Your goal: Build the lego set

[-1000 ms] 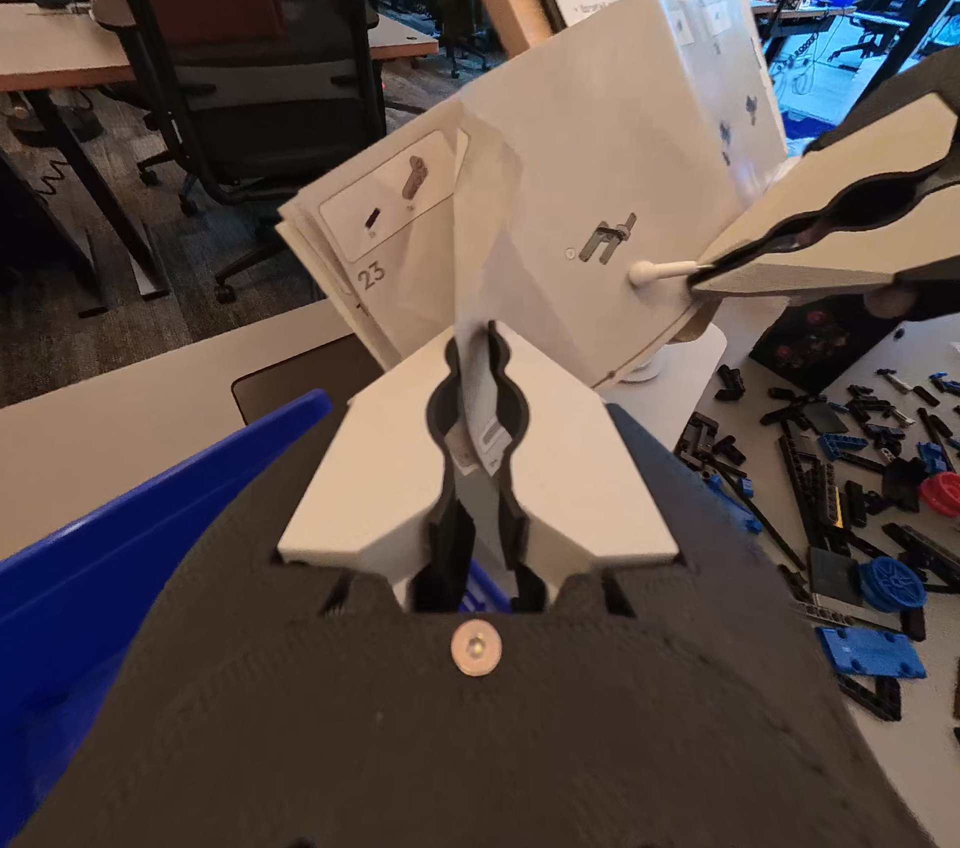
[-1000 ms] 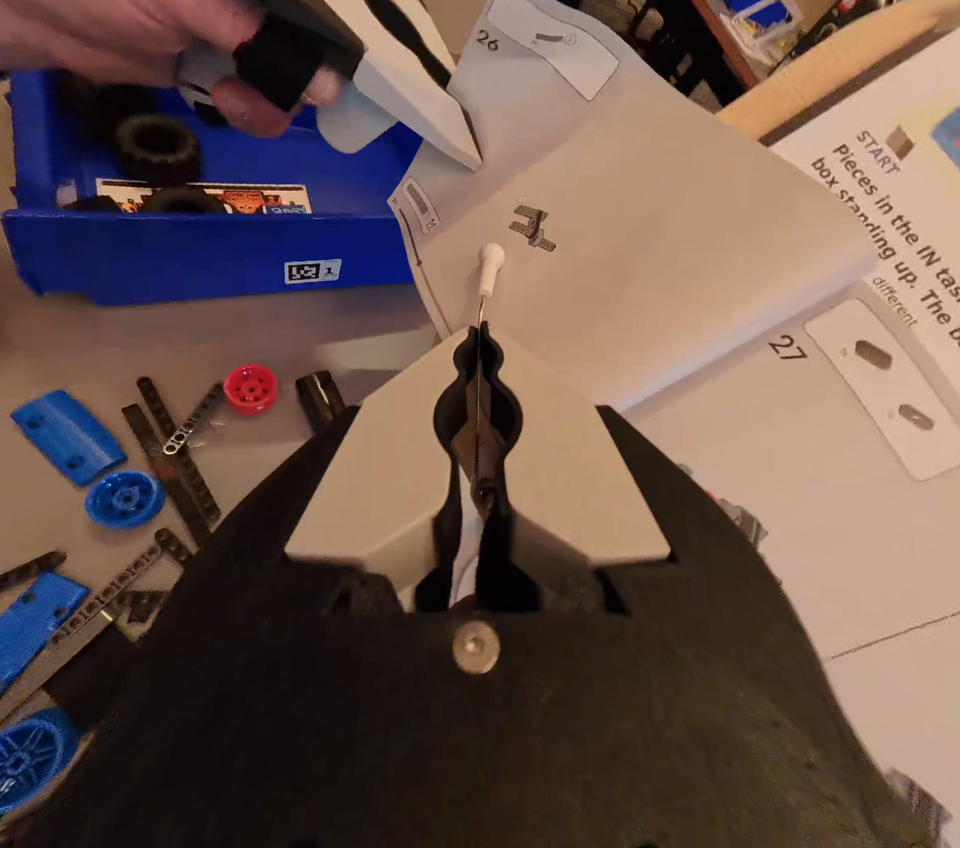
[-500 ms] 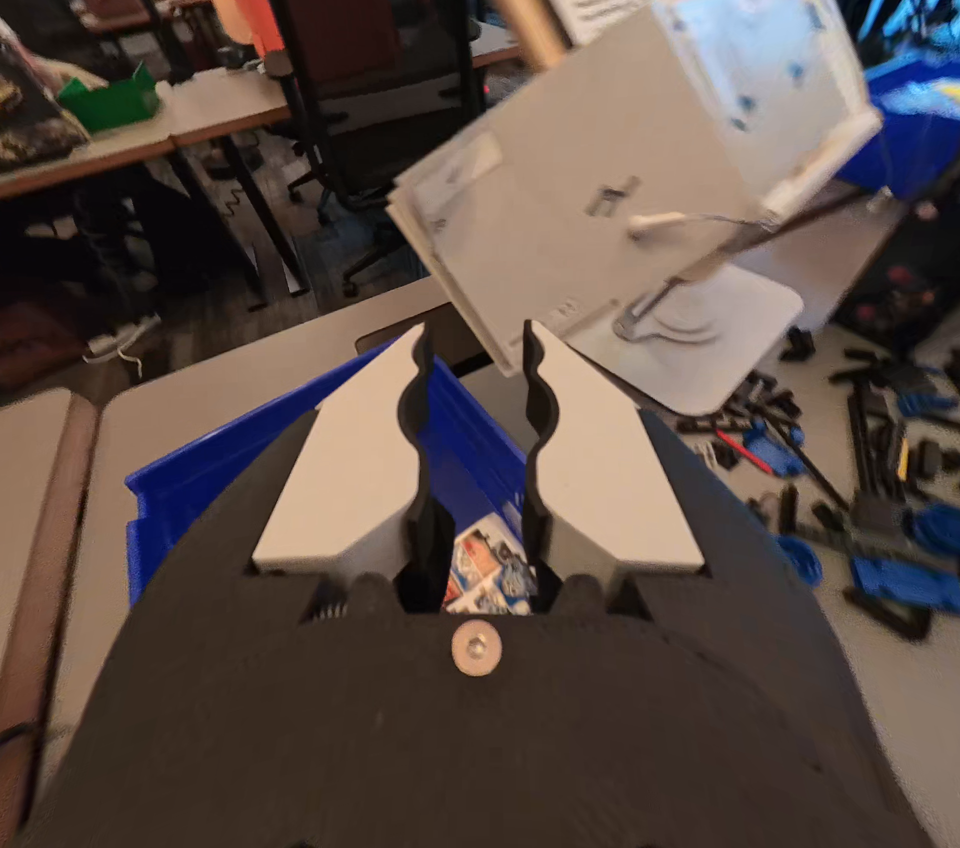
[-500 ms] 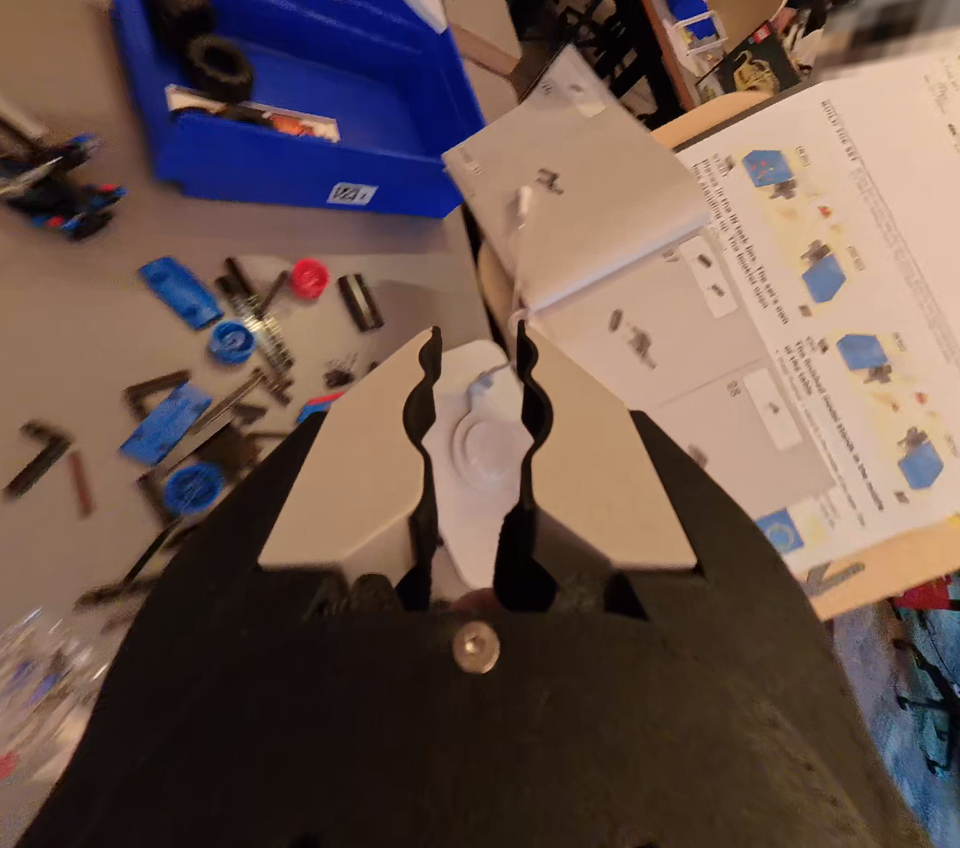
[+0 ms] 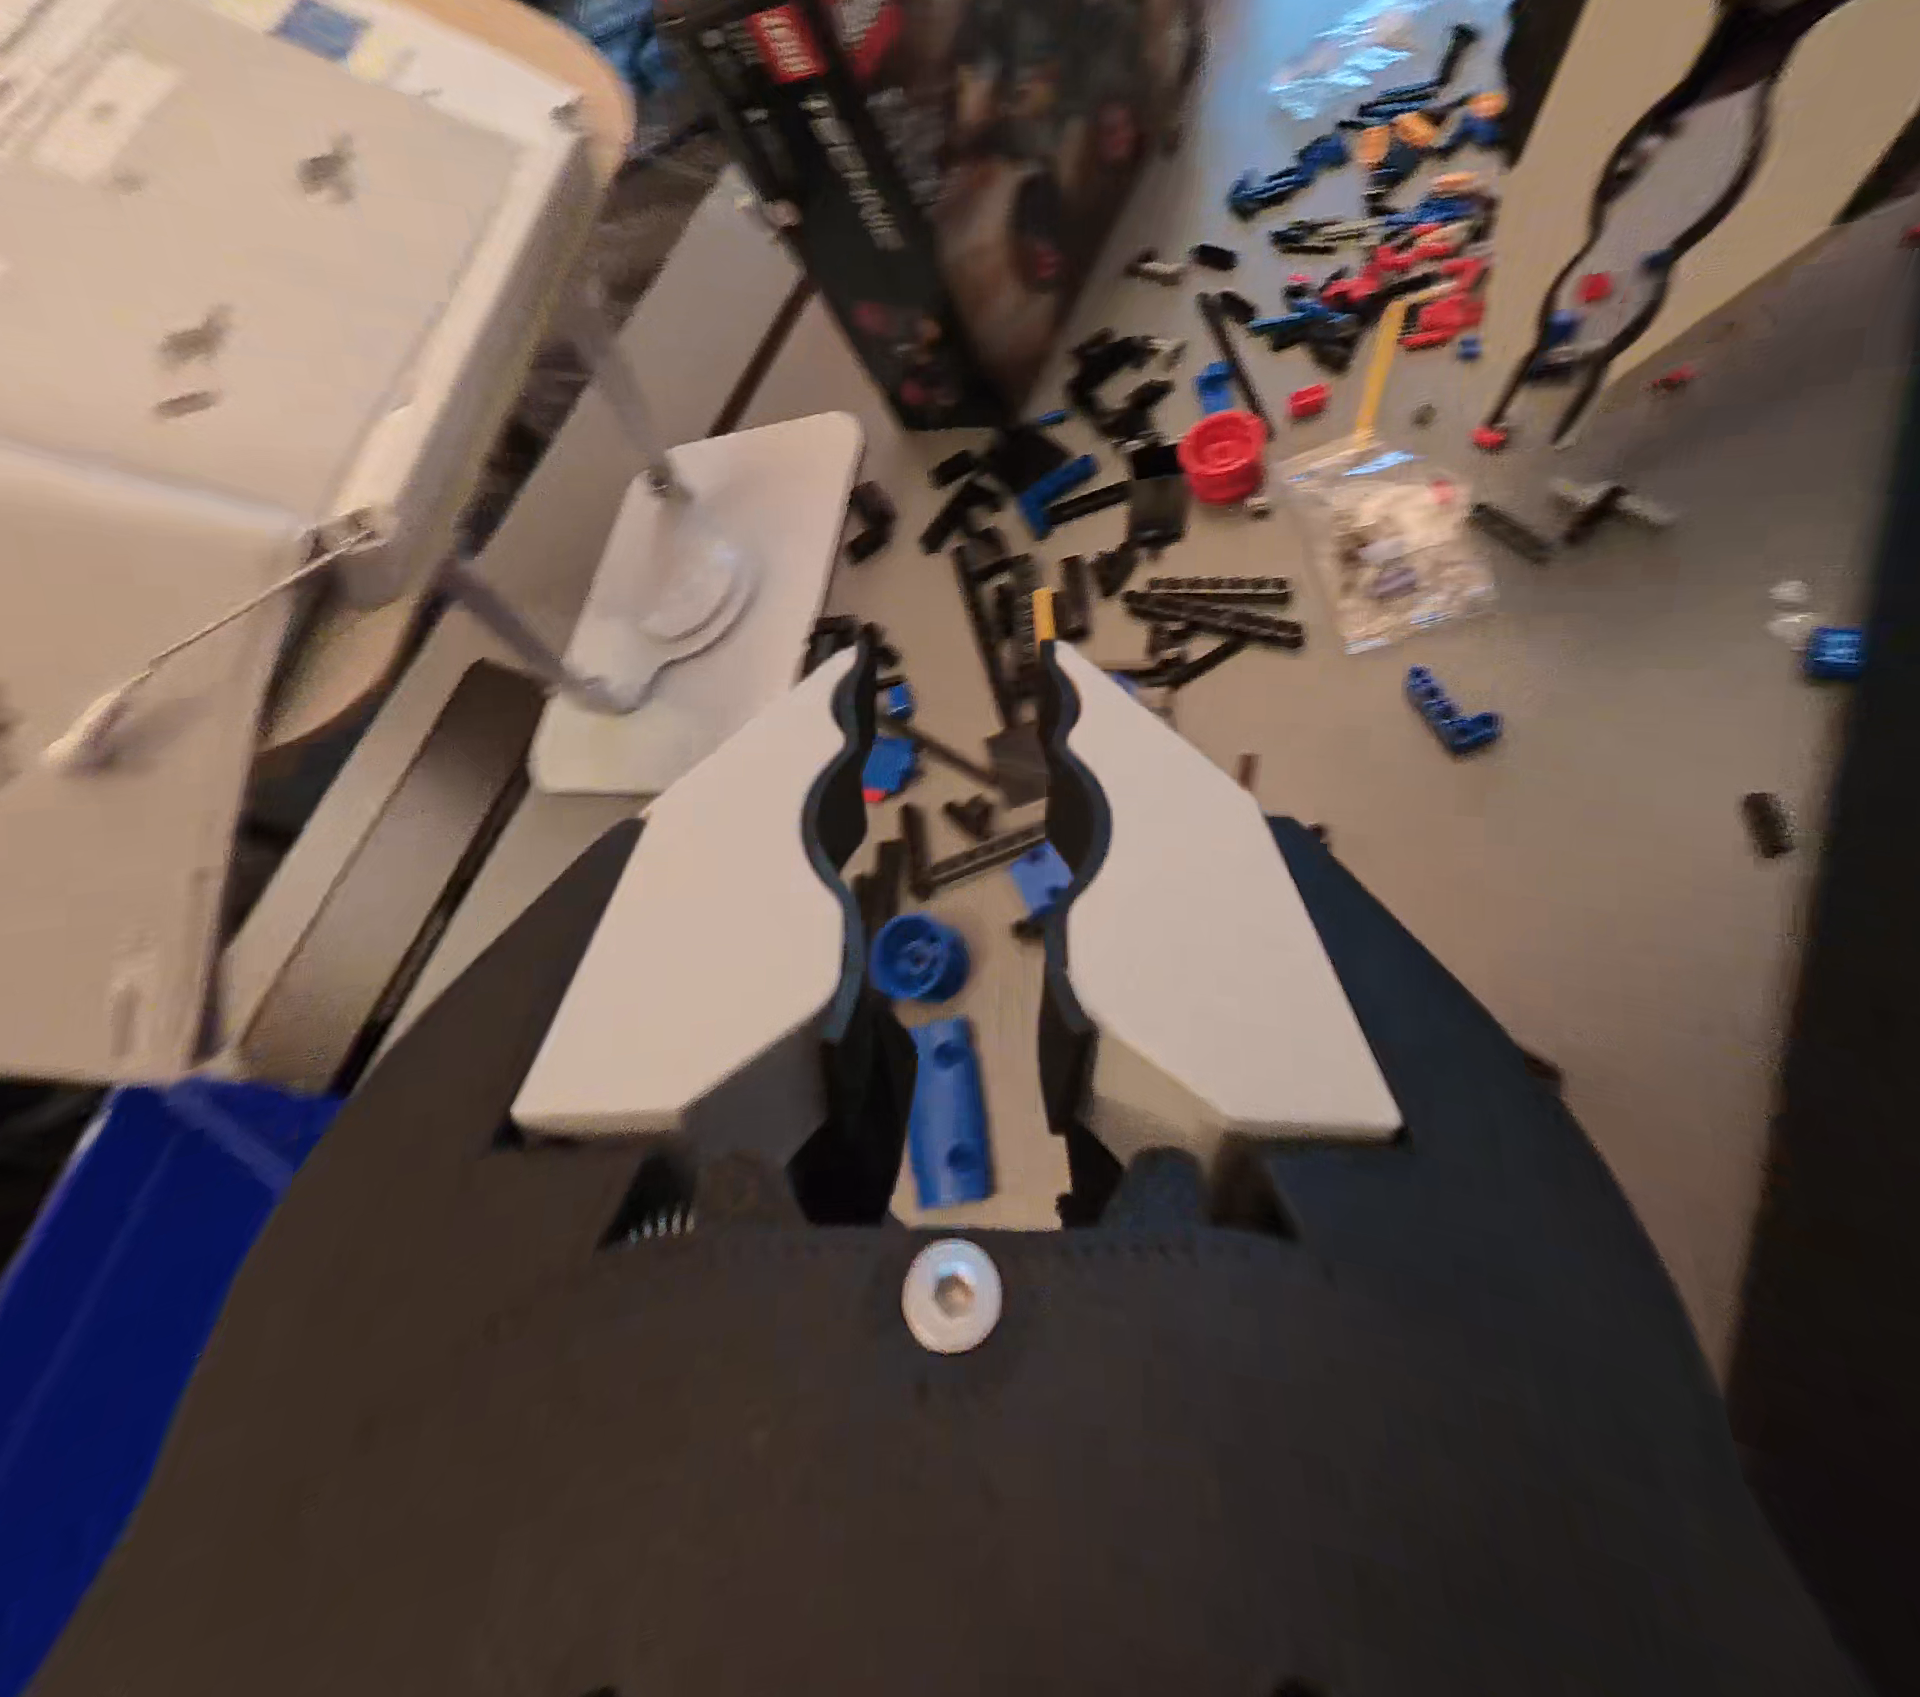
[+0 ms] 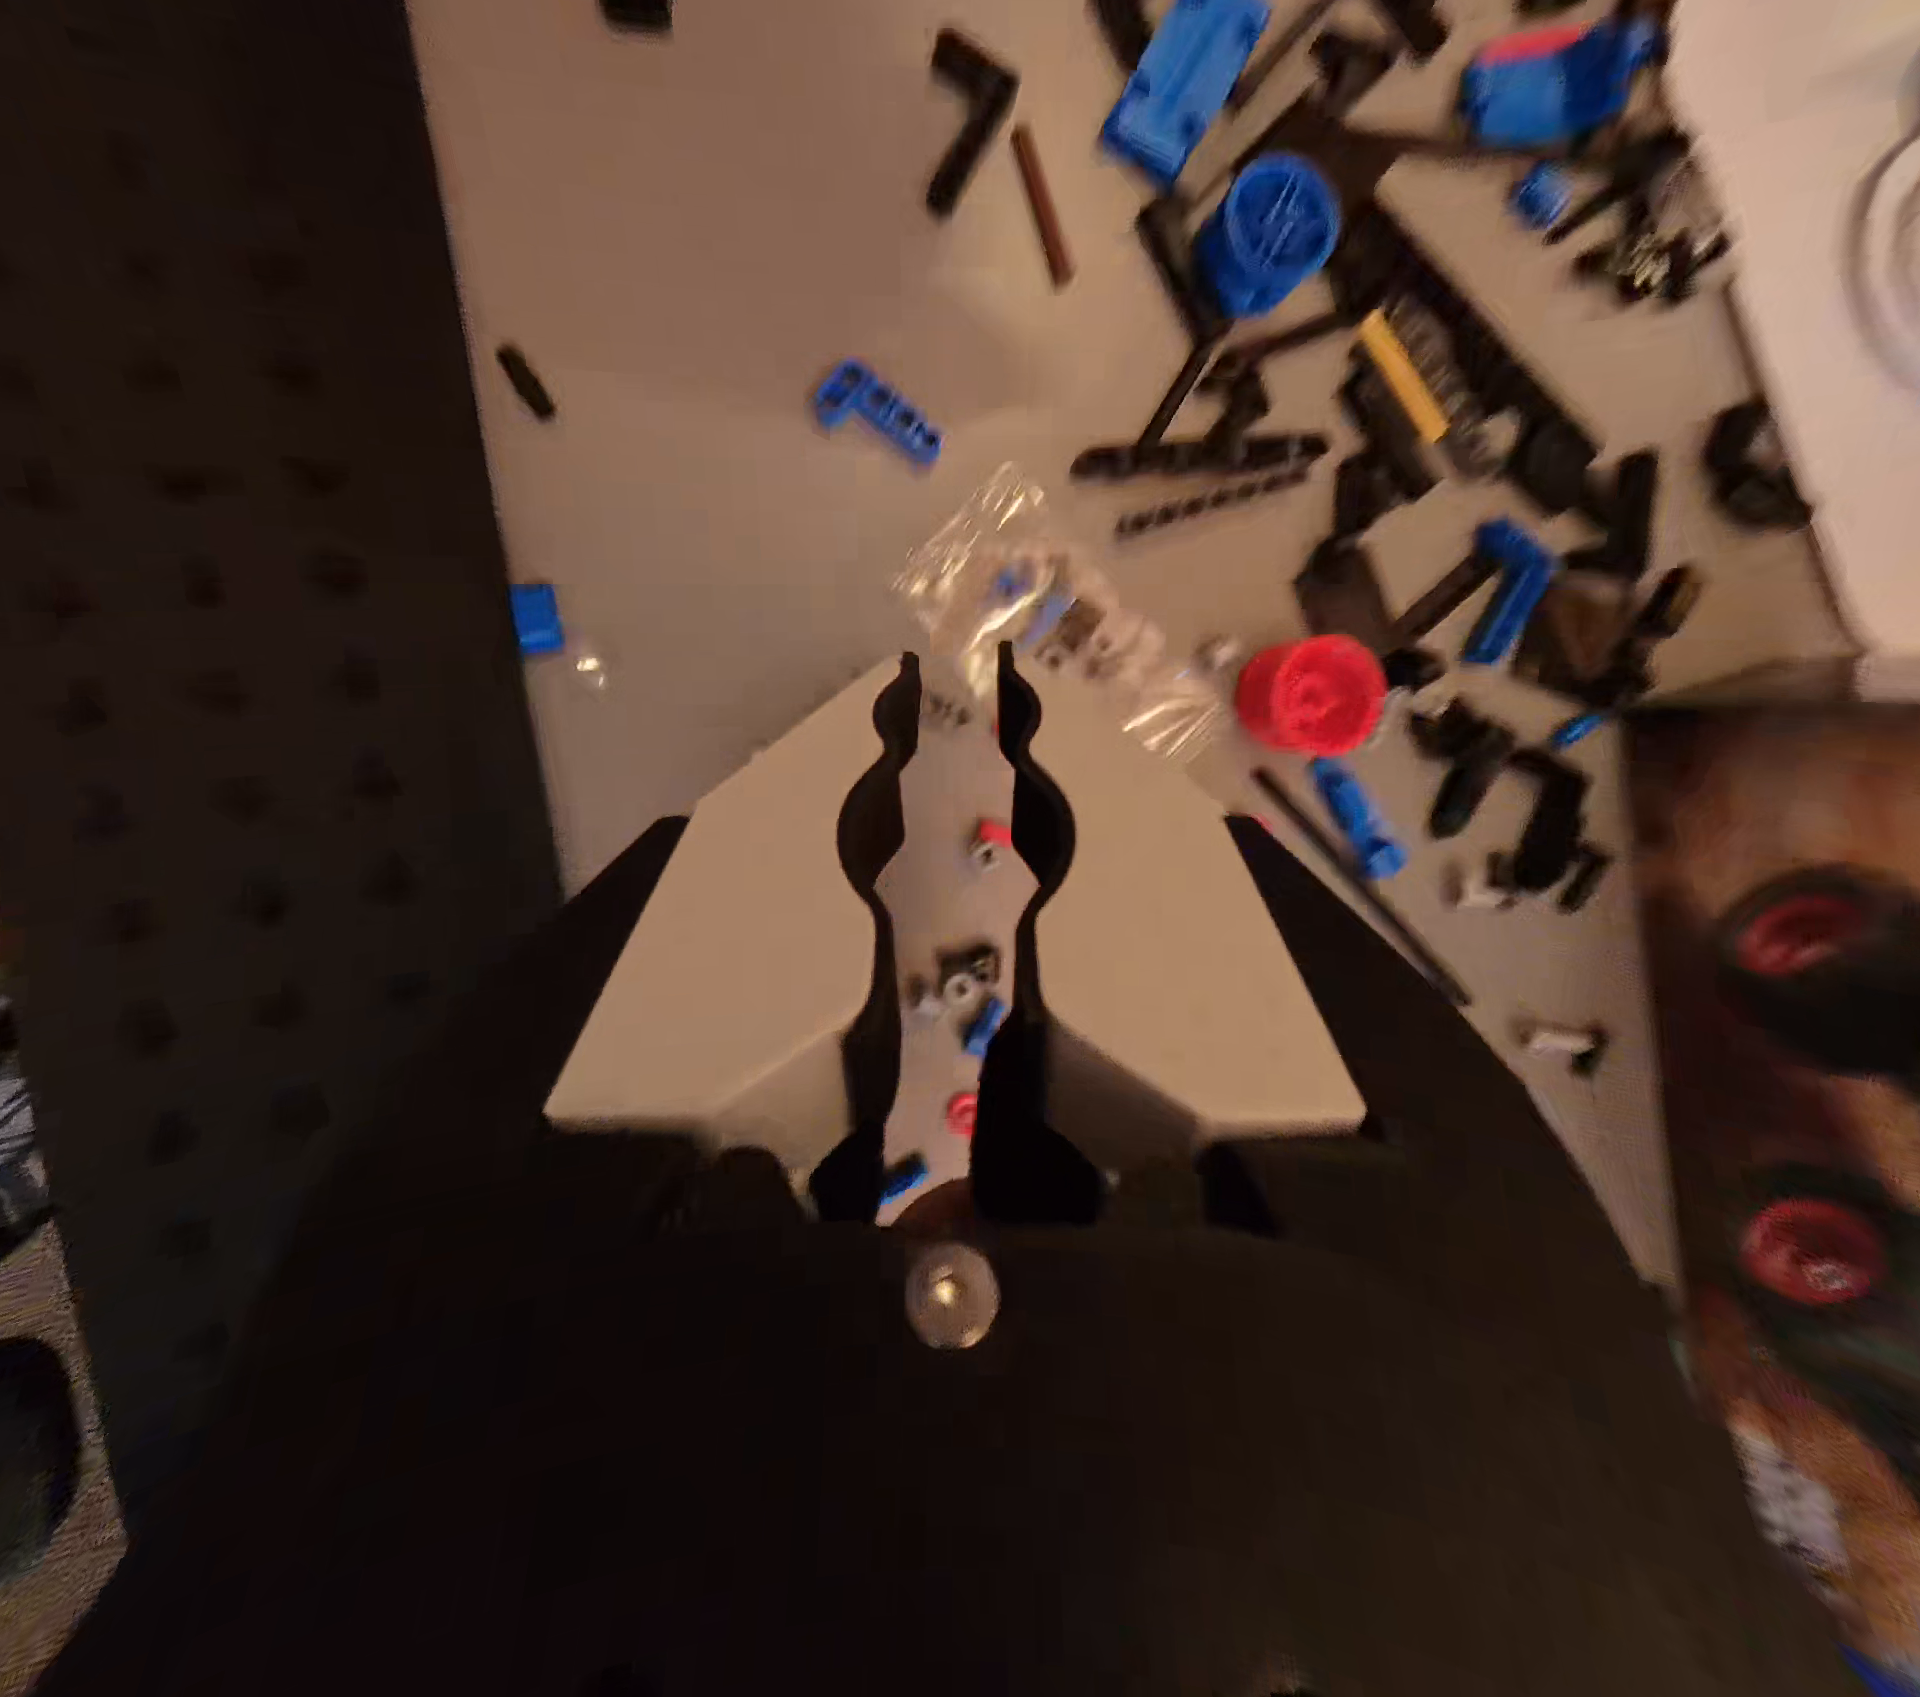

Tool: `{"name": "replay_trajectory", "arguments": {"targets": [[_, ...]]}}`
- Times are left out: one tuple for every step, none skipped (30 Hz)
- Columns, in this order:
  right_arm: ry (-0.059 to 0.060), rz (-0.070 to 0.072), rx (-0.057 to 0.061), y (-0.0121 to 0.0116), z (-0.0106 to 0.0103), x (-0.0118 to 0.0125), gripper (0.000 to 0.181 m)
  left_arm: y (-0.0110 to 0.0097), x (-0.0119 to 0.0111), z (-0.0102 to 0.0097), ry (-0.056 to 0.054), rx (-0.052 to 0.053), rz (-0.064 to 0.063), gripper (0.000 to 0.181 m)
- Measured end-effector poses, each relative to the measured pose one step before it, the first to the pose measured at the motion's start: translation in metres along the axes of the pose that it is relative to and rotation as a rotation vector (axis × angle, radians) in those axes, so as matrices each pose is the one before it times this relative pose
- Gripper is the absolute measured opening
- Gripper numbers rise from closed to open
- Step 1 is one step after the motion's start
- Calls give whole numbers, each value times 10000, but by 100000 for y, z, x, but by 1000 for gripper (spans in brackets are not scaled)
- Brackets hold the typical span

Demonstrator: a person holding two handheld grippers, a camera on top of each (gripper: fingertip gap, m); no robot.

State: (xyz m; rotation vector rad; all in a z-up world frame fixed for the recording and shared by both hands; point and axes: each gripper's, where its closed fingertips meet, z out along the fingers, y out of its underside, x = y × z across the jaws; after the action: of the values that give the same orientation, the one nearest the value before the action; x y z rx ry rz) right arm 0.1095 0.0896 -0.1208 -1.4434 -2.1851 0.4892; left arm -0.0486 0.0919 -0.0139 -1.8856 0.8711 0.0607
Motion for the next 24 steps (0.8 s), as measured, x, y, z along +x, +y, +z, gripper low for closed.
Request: {"name": "replay_trajectory", "arguments": {"targets": [[-64,236,-133,911,387,-595,13,-193,1221,740,365,-23,22,29],[-110,246,-5,605,339,-599,13,-103,892,751,200,-44,22,29],[-80,212,56,409,301,-466,13,-37,810,734,148,-58,90,29],[-49,188,52,325,310,-328,12,61,747,682,125,-107,163,28],[-50,147,44,252,296,-243,10,8,647,635,86,-56,103,29],[-60,100,29,217,310,-220,10,-87,690,612,136,37,-26,29],[-34,108,-7,207,320,-144,9,-87,808,589,232,68,-69,29],[-14,119,-60,233,319,-74,10,-37,754,561,224,62,-99,29],[-7,66,-35,185,282,-56,9,-40,720,552,222,86,-158,29],[-39,36,-39,184,271,-79,8,-103,788,483,293,120,-177,29],[-43,4,-77,220,230,-77,5,-88,705,416,273,105,-118,29],[35,-19,45,17,122,50,2,54,460,382,151,39,-42,30],[-29,55,83,-72,58,-18,2,199,237,371,48,-13,17,30],[-38,61,62,-44,20,-26,2,221,147,363,23,0,29,30],[21,23,86,-100,-49,39,2,185,211,308,95,46,-3,30],[44,20,123,-193,-130,63,2,143,257,254,143,64,-34,30],[32,-25,160,-314,-235,0,3,140,124,172,91,46,-66,30],[63,-62,229,-512,-332,28,3,41,78,78,66,86,-48,30],[45,-43,270,-657,-365,47,3,-76,110,9,93,139,-34,30],[39,-47,301,-773,-366,66,3,-164,206,-53,143,165,14,31],[70,-23,301,-850,-324,167,3,-236,185,-108,130,194,40,31],[84,-37,278,-848,-257,211,3,-306,222,-136,163,227,-11,31],[76,-83,257,-865,-189,189,3,-364,367,-147,252,259,-45,31],[60,-106,287,-924,-110,154,3,-305,394,-131,255,238,-44,30]]}}
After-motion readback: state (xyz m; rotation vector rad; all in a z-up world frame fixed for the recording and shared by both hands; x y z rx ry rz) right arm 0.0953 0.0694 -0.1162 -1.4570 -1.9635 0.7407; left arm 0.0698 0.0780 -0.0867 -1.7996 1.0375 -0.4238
